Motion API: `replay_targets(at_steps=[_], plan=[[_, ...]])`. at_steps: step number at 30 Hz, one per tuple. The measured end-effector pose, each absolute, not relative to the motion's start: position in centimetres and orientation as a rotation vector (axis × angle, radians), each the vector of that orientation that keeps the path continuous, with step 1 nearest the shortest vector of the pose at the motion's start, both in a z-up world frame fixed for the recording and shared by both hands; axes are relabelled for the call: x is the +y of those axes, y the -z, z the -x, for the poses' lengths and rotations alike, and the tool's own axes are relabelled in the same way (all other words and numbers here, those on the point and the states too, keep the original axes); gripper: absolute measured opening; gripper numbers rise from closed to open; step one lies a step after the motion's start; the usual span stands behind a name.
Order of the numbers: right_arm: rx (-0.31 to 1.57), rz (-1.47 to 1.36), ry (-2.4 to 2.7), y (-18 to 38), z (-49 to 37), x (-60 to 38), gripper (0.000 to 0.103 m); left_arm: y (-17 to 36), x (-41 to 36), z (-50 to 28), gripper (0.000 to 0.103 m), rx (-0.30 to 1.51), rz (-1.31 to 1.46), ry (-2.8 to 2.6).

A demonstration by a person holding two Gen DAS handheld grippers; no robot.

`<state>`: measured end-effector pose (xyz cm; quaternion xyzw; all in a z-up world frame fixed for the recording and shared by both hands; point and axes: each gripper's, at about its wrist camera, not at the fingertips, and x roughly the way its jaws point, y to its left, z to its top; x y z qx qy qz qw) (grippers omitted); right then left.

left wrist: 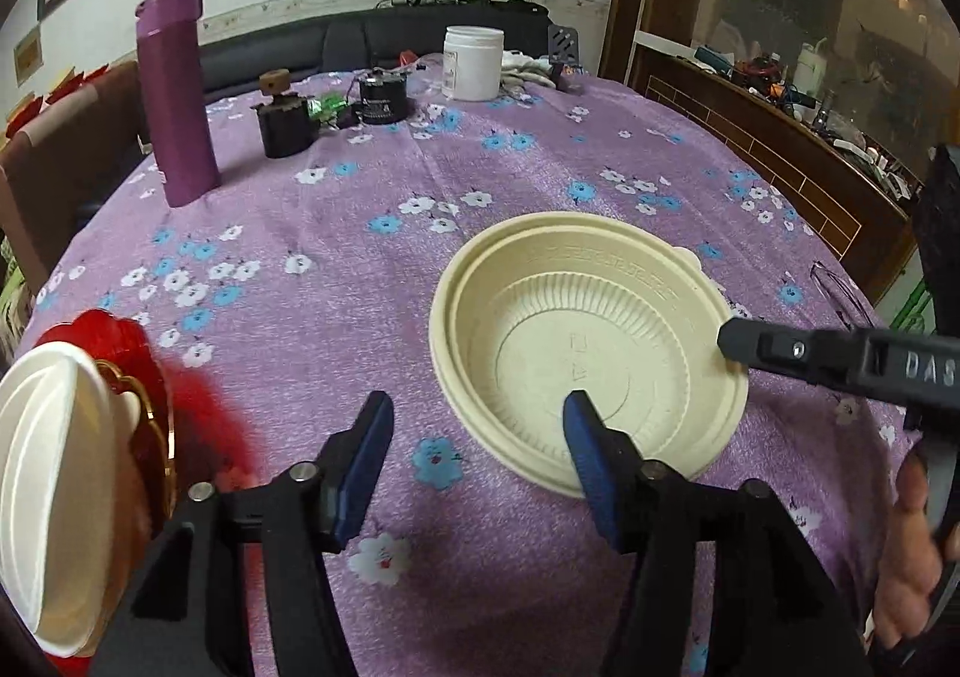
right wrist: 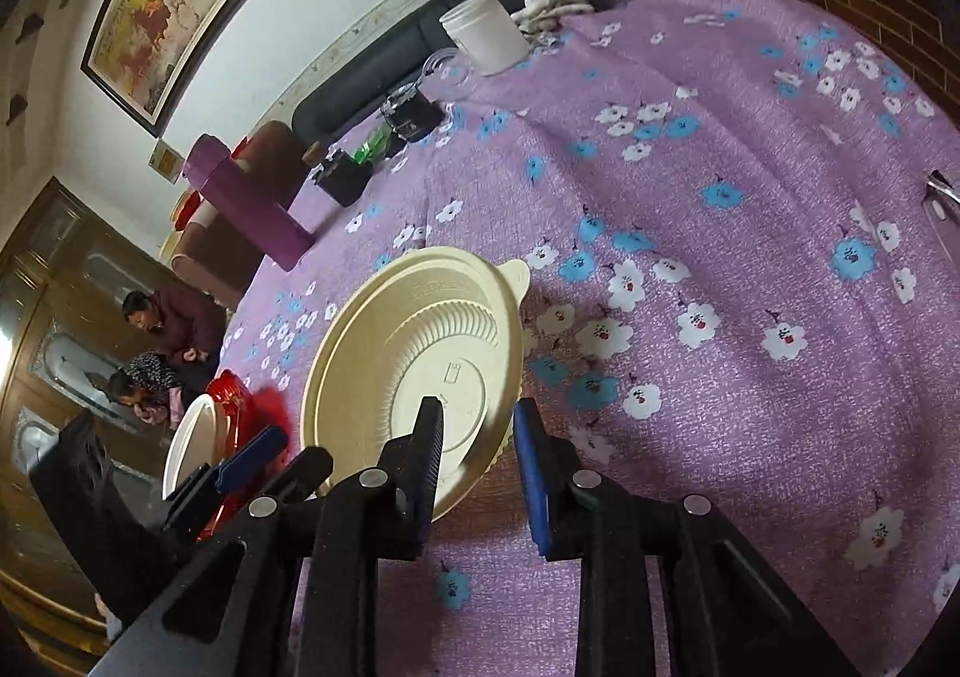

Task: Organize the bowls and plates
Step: 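Grip the cream bowl rim with the left gripper while the right gripper holds it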

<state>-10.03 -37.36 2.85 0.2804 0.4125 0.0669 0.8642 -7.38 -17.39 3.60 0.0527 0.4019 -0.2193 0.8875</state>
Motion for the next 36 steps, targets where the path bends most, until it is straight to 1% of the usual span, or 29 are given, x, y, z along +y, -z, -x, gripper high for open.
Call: replay_targets(at_steps=[1, 2, 3, 4, 6, 14, 36], plan=[[0.863, -0.58, -0.136, -2.8, 10.0, -37.3, 0.026, -3.5, -17.6, 7.4, 0.033, 0.839, -0.111, 0.46], [0.866, -0.574, -0.133, -2.6, 10.1, -37.0, 0.026, -3.4, -17.7, 7.4, 0.031, 0.84, -0.113, 0.461], [0.868, -0.576, -0.134, -2.4, 10.1, -36.9, 0.021, -3.4, -17.8, 7.5, 0.03, 0.83, -0.119, 0.455], [0.871, -0.578, -0.13, -2.3, 10.2, -36.8, 0.018, -3.5, -17.8, 7.6, 0.029, 0.824, -0.122, 0.453], [0.868, -0.582, -0.122, -2.2, 10.4, -36.9, 0.018, -3.5, -17.7, 7.8, 0.028, 0.816, -0.13, 0.453], [0.87, -0.572, -0.139, -2.5, 11.0, -35.7, 0.017, -4.3, -16.4, 9.1, 0.028, 0.788, -0.134, 0.42], [0.895, -0.531, -0.154, -2.5, 11.2, -33.4, 0.017, -3.9, -15.0, 10.1, 0.028, 0.76, -0.142, 0.382]])
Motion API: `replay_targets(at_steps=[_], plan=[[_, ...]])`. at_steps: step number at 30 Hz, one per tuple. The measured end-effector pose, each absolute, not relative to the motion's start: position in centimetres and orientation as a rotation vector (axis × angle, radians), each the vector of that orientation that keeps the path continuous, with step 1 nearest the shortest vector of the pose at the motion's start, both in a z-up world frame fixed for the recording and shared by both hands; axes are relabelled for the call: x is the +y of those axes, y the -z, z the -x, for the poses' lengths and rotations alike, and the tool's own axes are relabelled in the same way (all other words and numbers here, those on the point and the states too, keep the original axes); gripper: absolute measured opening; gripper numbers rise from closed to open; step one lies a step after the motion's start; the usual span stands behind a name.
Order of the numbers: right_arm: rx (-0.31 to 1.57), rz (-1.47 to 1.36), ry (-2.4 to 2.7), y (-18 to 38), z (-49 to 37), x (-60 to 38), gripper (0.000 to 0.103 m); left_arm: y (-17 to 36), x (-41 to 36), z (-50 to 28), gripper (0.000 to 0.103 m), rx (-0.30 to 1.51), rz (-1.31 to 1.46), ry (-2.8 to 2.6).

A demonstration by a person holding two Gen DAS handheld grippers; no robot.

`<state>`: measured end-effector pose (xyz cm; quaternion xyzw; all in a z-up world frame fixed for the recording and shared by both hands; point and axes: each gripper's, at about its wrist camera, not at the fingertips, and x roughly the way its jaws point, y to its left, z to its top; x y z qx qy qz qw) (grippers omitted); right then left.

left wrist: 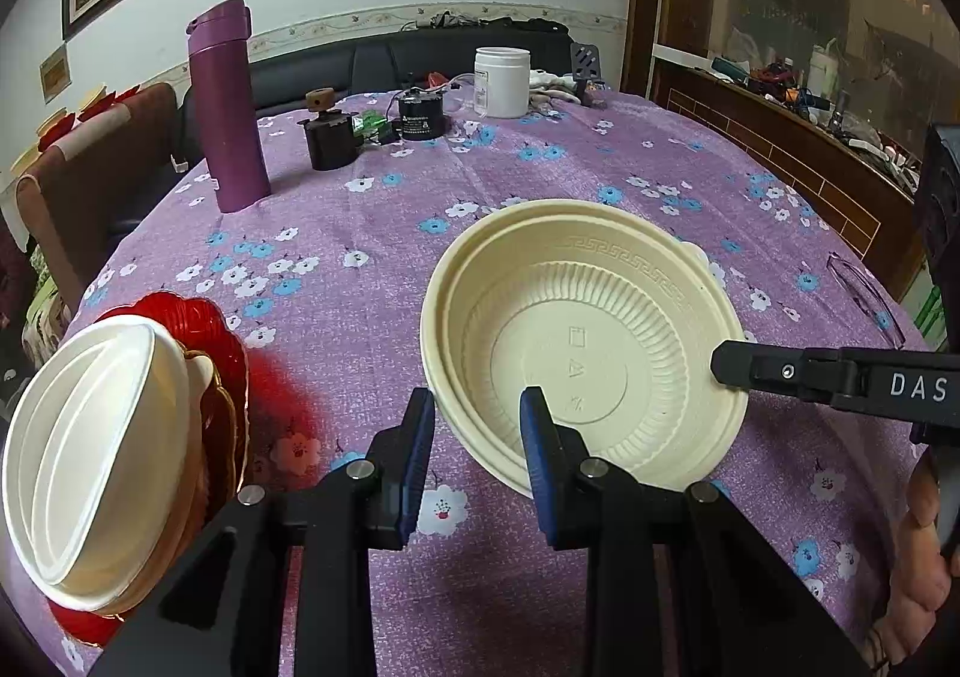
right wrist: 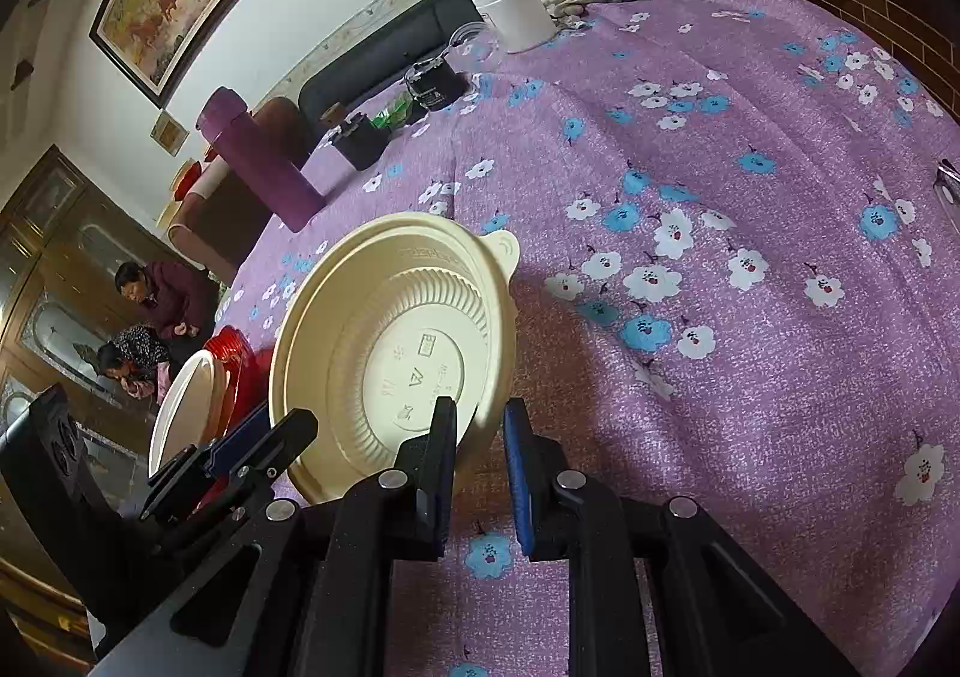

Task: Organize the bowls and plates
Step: 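Grip the cream bowl rim with the left gripper while the right gripper holds it, then carry the cream bowl with both grippers over the stacked plates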

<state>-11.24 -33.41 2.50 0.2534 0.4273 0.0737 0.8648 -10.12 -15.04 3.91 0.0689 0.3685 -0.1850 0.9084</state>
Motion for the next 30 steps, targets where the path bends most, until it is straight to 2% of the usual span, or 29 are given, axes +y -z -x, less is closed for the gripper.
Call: replay_targets(at_steps=[30], plan=[[0.881, -0.488, -0.174, -4.8, 11.9, -31.1, 0.017, -5.7, -12.7, 11.1, 0.028, 0.696, -0.093, 0.36]])
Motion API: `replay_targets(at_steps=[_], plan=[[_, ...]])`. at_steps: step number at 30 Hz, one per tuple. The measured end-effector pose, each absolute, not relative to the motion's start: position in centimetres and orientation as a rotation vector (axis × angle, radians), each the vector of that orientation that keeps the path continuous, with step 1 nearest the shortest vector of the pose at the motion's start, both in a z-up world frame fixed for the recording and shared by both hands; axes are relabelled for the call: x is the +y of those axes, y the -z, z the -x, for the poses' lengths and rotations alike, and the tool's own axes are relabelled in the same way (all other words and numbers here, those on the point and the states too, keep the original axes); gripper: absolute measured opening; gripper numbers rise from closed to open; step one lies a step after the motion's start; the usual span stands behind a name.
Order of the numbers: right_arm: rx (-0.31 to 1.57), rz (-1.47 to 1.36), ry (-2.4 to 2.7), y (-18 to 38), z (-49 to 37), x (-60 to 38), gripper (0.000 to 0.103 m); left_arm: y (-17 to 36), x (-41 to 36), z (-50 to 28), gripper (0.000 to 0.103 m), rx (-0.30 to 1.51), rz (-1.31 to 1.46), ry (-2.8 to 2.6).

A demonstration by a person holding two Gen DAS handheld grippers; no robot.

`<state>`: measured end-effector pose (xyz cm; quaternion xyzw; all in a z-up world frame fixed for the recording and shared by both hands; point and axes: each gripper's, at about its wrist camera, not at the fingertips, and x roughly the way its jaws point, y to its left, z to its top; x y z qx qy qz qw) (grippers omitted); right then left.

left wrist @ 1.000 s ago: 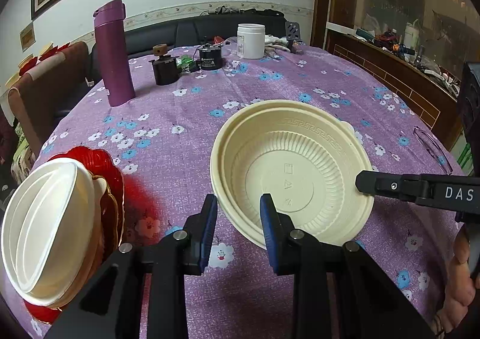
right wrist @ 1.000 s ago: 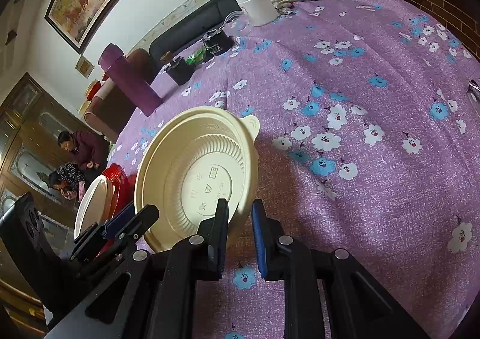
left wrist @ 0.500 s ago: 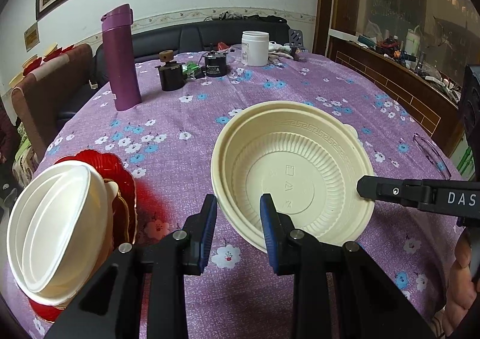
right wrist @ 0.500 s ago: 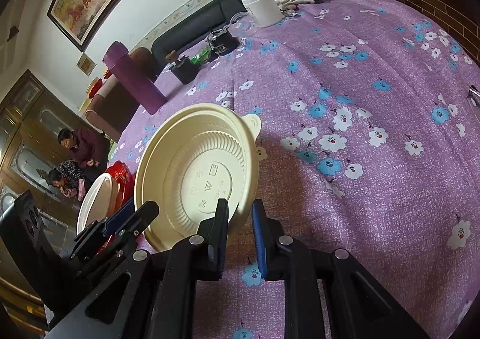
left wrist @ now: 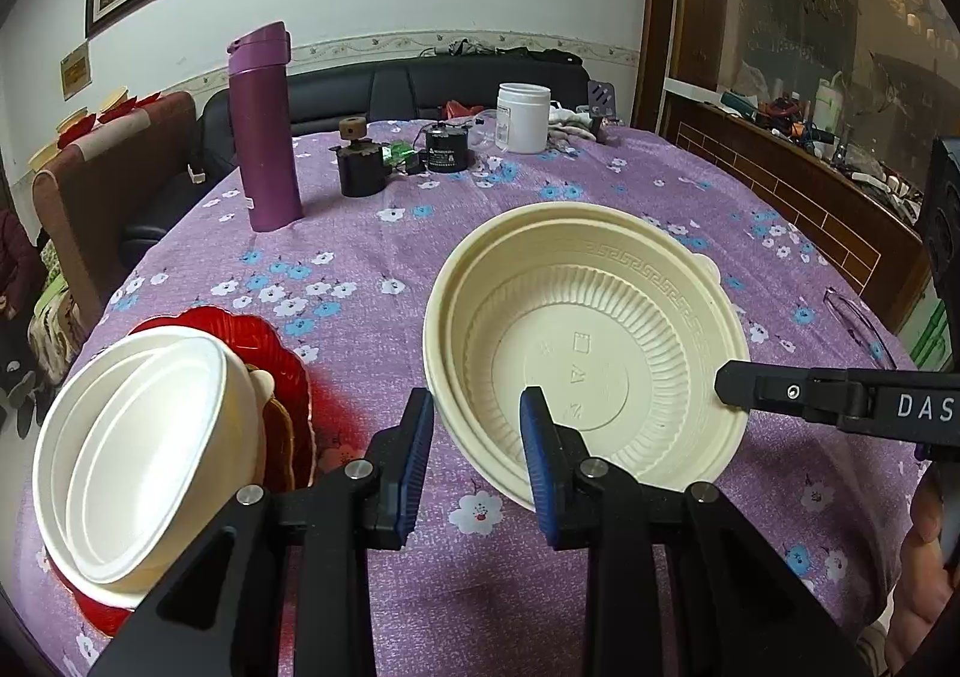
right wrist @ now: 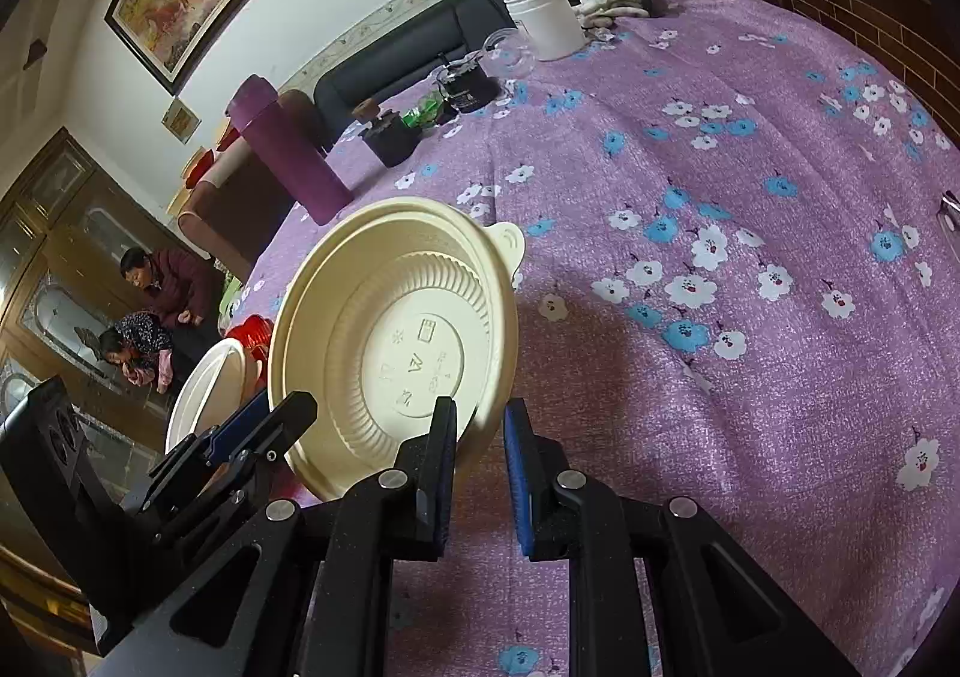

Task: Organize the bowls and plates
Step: 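Carry the cream bowl with both grippers over the stacked plates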

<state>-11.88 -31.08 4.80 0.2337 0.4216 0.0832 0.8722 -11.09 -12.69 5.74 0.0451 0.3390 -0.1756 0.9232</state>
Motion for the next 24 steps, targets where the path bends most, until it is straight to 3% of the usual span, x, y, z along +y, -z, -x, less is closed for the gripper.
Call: replay_targets(at_steps=[24], plan=[[0.851, -0.451, -0.241, -7.9, 11.6, -28.2, 0.018, -8.1, -9.6, 11.7, 0.028, 0.626, -0.035, 0.306]])
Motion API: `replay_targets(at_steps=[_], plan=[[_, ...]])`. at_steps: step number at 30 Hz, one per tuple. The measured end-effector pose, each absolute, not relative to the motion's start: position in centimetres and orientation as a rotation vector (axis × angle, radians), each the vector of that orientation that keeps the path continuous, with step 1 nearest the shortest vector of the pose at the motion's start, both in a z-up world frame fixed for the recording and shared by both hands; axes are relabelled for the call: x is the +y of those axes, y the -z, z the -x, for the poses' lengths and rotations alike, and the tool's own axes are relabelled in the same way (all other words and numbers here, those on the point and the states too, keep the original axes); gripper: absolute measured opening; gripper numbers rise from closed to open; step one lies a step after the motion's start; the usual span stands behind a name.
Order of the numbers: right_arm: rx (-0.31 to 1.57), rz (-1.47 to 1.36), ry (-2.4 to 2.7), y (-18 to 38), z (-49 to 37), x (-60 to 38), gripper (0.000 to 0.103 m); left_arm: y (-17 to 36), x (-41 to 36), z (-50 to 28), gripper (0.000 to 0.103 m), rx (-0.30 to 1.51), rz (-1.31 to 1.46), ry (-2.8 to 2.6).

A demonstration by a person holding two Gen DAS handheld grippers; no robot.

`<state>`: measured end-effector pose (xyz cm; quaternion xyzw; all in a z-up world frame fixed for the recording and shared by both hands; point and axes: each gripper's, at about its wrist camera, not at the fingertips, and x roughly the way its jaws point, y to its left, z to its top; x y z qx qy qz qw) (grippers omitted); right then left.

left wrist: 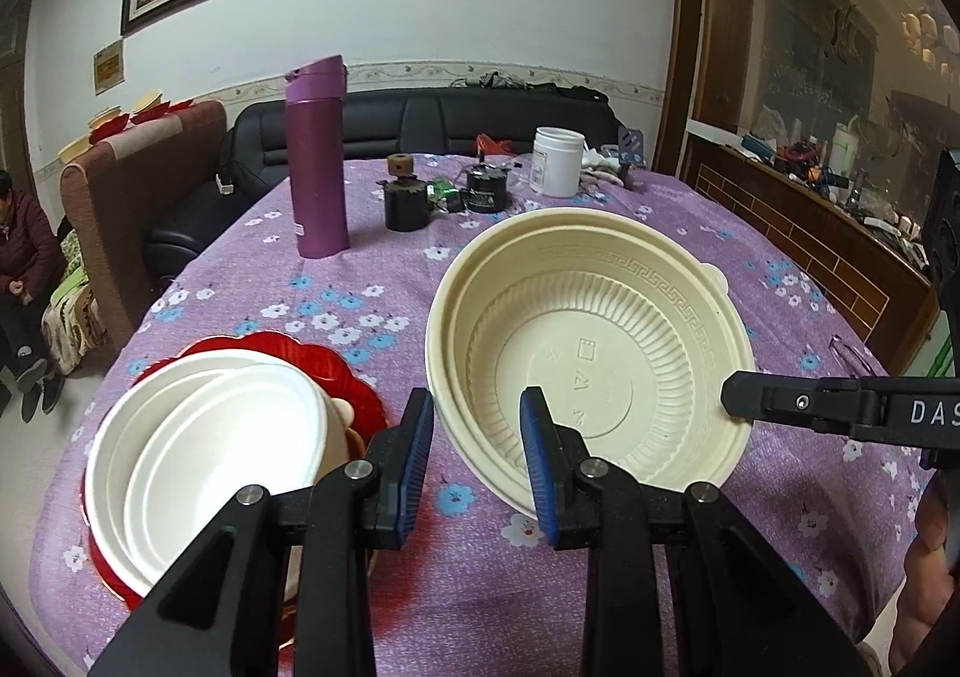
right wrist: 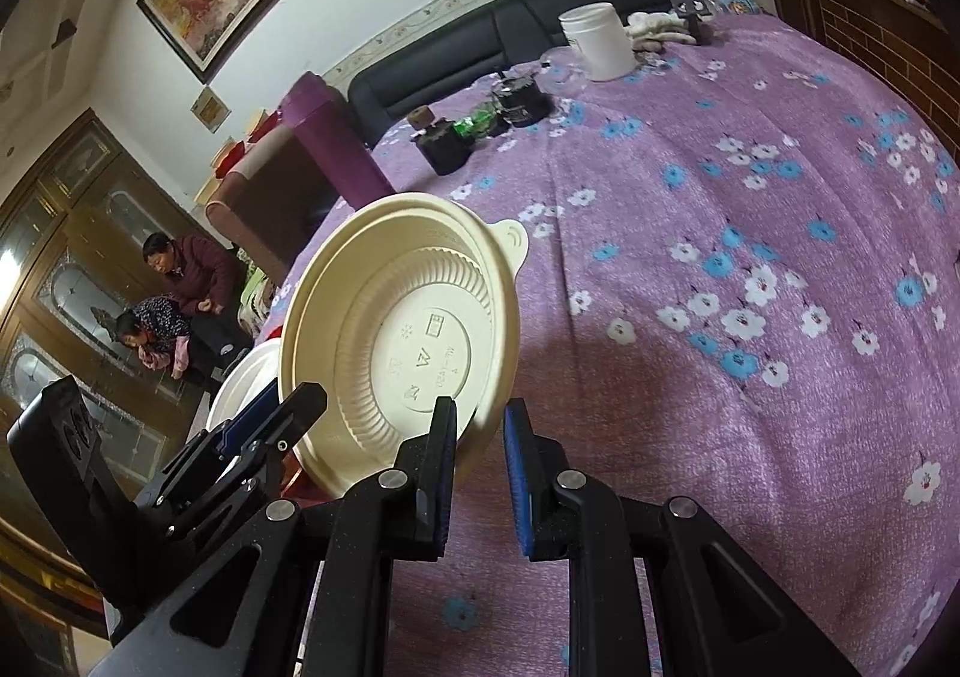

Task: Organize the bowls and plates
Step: 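Carry the cream bowl with both grippers over the stacked plates, then lower the cream bowl into the white bowls with both grippers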

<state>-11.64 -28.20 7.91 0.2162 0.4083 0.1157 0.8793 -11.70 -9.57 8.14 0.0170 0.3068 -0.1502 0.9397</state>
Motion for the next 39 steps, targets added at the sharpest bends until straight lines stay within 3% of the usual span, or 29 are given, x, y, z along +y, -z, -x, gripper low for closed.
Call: replay_targets(at_steps=[19, 39], plan=[[0.886, -0.459, -0.451, -11.0, 8.3, -20.5, 0.018, -12.4, 0.7, 13.0, 0.033, 0.574, 0.042, 0.171], [1.067, -0.365, -0.541, -6.2, 3.6, -10.6, 0.019, -9.5, 7.5, 12.2, 0.033, 0.669, 0.106, 0.029]])
